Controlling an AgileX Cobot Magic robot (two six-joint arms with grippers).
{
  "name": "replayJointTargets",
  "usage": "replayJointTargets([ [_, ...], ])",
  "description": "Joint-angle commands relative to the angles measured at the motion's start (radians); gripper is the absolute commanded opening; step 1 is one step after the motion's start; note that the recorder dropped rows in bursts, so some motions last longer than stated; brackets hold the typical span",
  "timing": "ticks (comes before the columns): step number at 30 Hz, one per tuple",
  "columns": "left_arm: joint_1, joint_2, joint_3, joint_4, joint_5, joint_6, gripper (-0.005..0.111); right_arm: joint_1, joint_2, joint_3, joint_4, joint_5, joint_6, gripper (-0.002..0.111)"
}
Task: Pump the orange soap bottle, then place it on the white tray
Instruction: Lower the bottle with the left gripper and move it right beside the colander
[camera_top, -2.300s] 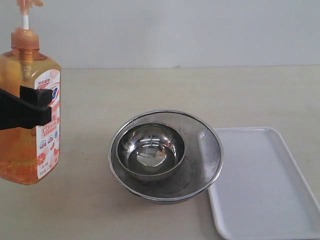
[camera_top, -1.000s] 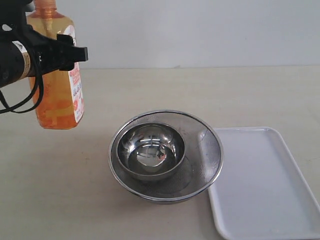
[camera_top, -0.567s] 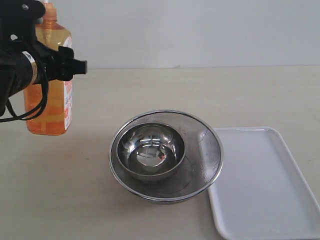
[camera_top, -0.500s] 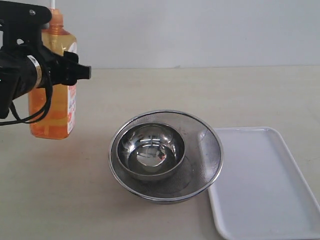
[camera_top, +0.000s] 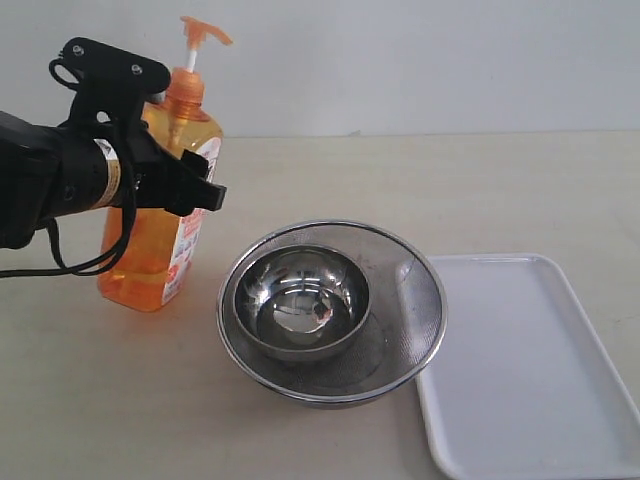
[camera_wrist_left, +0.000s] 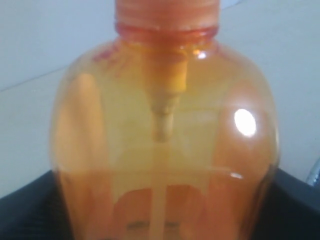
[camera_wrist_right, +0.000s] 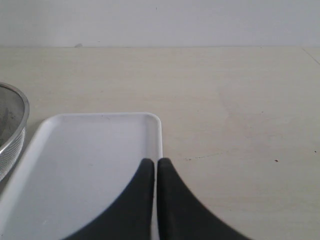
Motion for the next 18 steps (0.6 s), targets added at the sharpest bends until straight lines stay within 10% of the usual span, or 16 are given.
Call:
replayJointTargets([
  [1,-0.001,-0.010,-0.016,0.027,-0.011,0.036,0.005,-0.006,-0.004,0.003,-0.003,-0.008,-0.003,0.000],
  [18,-0.001,-0.010,-0.016,0.027,-0.094,0.063,0.005,-0.006,-0.004,0.003,-0.003,-0.008,-0.003,0.000],
])
